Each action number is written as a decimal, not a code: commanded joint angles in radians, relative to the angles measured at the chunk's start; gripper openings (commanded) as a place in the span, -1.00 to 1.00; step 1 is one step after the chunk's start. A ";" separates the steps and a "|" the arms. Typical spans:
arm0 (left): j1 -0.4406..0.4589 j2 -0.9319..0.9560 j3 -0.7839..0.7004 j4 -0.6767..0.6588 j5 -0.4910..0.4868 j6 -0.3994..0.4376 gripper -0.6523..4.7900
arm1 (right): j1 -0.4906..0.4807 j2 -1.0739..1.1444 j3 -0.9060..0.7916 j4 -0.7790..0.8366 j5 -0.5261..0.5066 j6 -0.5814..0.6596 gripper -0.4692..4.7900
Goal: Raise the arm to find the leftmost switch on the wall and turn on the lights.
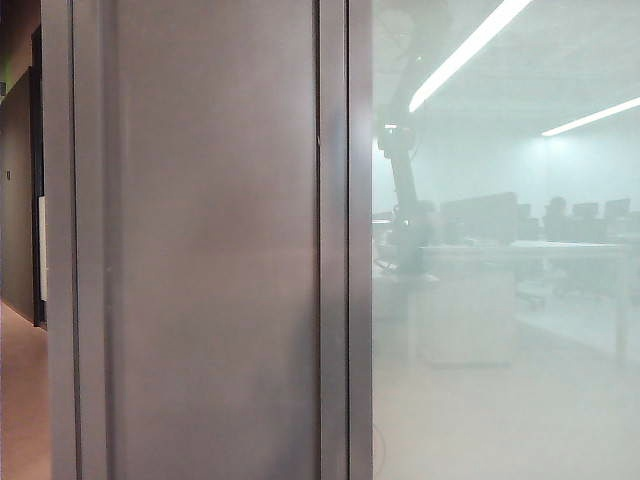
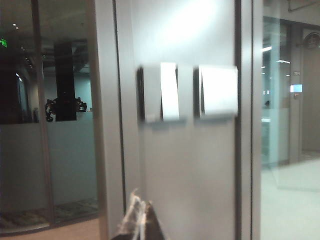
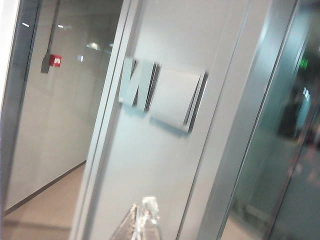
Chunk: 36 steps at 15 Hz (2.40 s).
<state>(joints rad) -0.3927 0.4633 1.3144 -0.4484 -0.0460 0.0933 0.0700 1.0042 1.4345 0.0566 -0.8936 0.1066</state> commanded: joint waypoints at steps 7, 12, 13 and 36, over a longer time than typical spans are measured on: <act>0.001 -0.290 -0.455 -0.029 -0.143 -0.030 -0.78 | 0.000 -0.299 -0.457 -0.019 0.294 -0.002 -0.83; 0.002 -0.294 -0.735 0.112 -0.025 -0.050 -0.78 | 0.000 -0.484 -0.752 -0.021 0.484 -0.002 -0.82; 0.002 -0.294 -0.782 0.161 -0.001 -0.069 -0.78 | 0.000 -0.506 -0.791 -0.021 0.516 -0.002 -0.82; 0.003 -0.302 -0.941 0.310 0.092 -0.153 -0.78 | -0.001 -0.524 -0.908 0.139 0.558 -0.063 -0.82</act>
<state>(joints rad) -0.3927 0.1658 0.3717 -0.1459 0.0425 -0.0589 0.0685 0.4797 0.5213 0.1833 -0.3351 0.0460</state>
